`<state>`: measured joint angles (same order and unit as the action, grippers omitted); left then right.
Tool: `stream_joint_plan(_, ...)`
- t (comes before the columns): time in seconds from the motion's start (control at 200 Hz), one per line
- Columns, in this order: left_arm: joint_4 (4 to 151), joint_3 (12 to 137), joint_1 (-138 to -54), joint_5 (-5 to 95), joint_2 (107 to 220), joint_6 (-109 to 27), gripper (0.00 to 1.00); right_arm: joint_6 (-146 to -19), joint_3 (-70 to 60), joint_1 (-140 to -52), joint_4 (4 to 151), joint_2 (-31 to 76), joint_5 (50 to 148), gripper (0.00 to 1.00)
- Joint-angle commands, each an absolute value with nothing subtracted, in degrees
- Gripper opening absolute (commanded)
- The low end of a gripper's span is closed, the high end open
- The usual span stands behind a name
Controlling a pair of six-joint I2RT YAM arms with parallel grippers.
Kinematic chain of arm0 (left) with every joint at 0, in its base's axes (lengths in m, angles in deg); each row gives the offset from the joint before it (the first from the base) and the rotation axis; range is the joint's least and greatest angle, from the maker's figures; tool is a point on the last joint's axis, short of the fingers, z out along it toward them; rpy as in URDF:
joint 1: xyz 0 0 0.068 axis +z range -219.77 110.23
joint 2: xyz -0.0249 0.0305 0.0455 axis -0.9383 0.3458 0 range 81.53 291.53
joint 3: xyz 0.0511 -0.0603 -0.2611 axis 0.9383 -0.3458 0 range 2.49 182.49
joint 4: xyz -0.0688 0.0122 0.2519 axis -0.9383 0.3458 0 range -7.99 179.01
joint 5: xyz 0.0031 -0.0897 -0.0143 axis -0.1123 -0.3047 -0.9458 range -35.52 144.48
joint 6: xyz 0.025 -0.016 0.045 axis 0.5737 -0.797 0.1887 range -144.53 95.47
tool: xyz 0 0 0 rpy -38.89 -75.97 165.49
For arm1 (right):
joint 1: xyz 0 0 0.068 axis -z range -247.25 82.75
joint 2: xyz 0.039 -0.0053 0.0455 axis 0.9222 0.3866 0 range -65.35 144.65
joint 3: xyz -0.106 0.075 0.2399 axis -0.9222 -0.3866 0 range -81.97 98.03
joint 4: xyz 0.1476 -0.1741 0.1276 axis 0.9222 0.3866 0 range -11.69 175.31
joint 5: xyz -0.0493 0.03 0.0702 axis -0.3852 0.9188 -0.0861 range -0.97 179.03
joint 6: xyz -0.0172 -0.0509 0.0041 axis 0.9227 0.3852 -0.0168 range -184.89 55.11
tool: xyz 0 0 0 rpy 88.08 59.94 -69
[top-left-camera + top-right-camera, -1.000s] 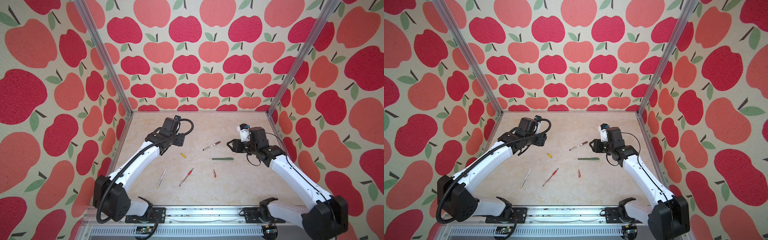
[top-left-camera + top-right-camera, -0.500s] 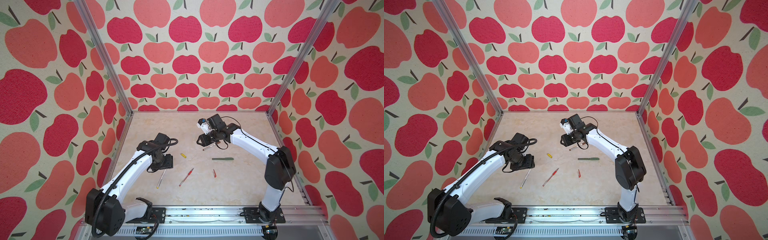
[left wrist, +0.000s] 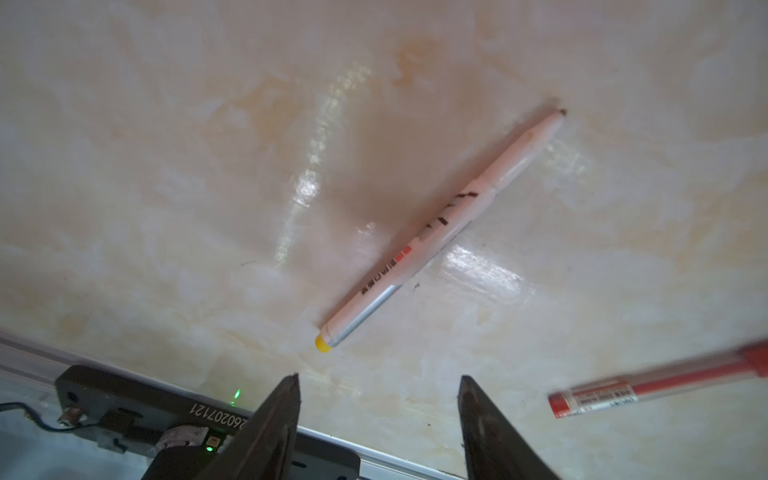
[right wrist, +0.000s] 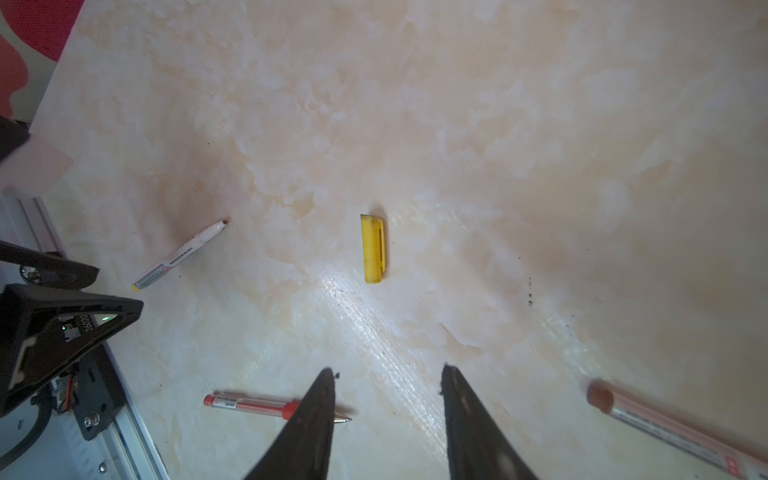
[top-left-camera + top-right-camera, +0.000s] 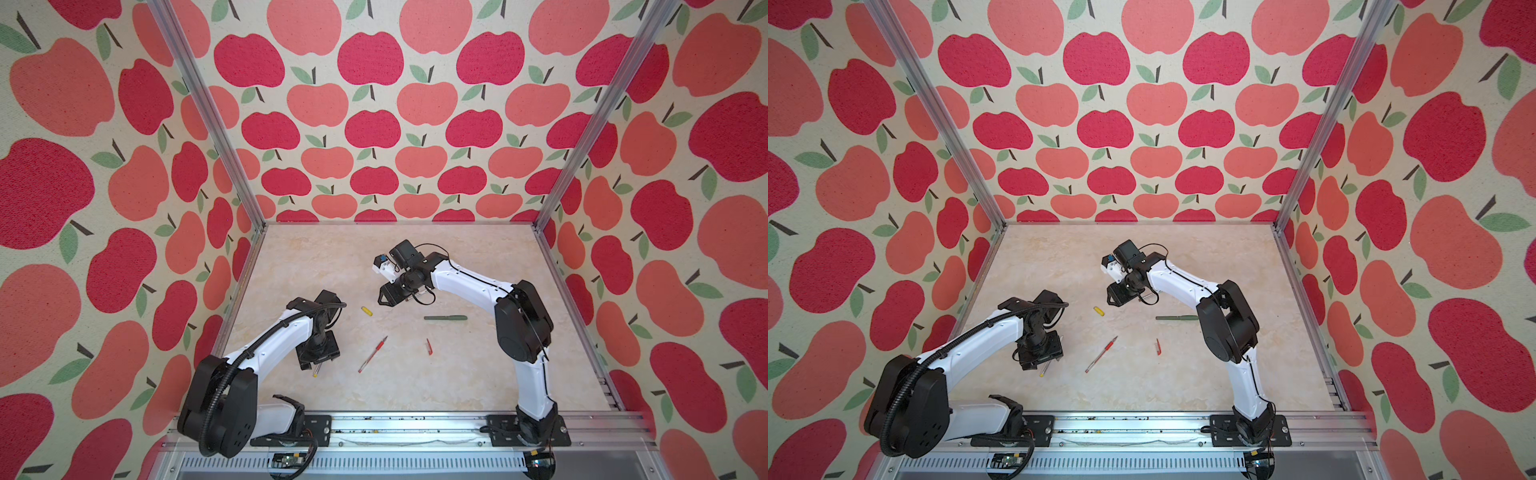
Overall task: Insert the pens into the pen caps
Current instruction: 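Grasp the white pen with the left gripper while right gripper nears the yellow cap, then close the right gripper on the yellow cap while left gripper lifts the pen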
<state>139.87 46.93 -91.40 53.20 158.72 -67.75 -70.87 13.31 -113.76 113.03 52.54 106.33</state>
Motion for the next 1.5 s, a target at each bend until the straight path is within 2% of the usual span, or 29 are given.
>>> stream_joint_plan(0.0,135.70,45.79,-91.13,55.59,161.78,-69.88,0.62,-69.66,11.64,-113.84,111.83,51.73,108.76,0.45)
stream_joint_plan(0.19,132.22,45.09,-90.95,57.45,166.43,-67.92,0.56,-69.44,10.46,-113.57,110.66,50.71,109.41,0.45)
stream_joint_plan(0.365,129.77,45.29,-90.95,55.81,170.39,-65.67,0.45,-69.99,9.63,-113.01,109.99,50.14,109.56,0.45)
stream_joint_plan(0.655,125.39,42.93,-90.95,51.77,170.79,-65.95,0.11,-70.84,9.17,-112.44,109.69,49.53,109.43,0.45)
stream_joint_plan(0.75,124.39,41.98,-90.95,50.96,170.23,-66.36,0.05,-71.20,9.66,-112.50,109.75,49.80,109.84,0.45)
stream_joint_plan(1.001,122.42,41.07,-92.43,51.78,167.82,-65.26,0.00,-73.35,11.16,-112.91,109.39,51.77,110.36,0.44)
stream_joint_plan(1.166,120.78,42.51,-96.81,52.65,163.71,-59.92,0.00,-74.21,13.68,-115.07,110.22,54.21,105.39,0.44)
stream_joint_plan(1.291,119.28,41.46,-99.85,53.57,157.30,-57.65,0.00,-73.14,17.35,-117.21,112.24,57.45,99.29,0.43)
stream_joint_plan(1.496,117.21,35.64,-100.00,52.78,143.40,-59.78,0.00,-69.93,23.42,-120.96,114.69,63.44,90.93,0.40)
